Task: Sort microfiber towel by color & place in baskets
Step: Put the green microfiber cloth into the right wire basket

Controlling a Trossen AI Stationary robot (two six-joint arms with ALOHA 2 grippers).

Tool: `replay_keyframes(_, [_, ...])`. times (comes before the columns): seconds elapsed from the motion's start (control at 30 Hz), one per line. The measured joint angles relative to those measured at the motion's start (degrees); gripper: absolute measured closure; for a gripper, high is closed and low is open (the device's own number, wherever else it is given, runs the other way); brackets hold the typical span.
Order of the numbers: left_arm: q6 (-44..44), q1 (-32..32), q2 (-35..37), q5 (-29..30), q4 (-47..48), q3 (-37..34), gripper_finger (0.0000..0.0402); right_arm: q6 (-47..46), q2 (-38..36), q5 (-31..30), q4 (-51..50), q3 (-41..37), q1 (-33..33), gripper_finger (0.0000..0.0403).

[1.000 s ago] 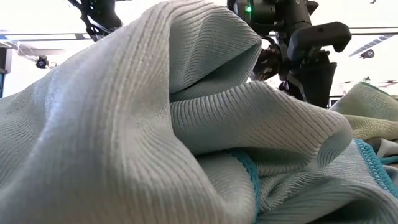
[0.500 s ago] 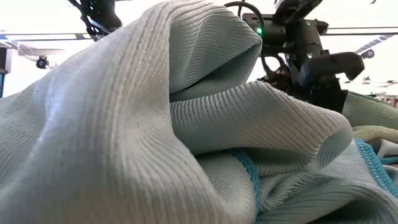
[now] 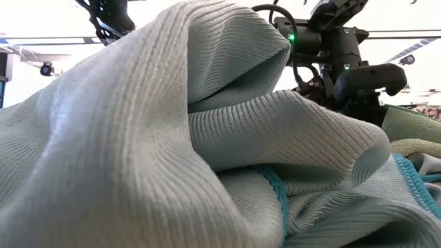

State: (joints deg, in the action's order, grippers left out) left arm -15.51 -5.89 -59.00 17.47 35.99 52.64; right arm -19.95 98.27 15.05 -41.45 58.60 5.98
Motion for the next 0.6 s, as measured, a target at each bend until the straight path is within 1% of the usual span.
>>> replay_keyframes(0.33, [0.0,0.0,0.02,0.0,-0.02,0.0,0.0269,0.01,0.21,-0.15,0.26,2.22,0.02,0.037])
replay_keyframes(0.5, [0.0,0.0,0.02,0.0,-0.01,0.0,0.0269,0.01,0.21,-0.2,-0.23,3.05,0.02,0.0388])
replay_keyframes(0.6, [0.0,0.0,0.02,0.0,0.0,0.0,0.0269,0.08,0.21,-0.2,-3.18,4.3,0.01,0.0392])
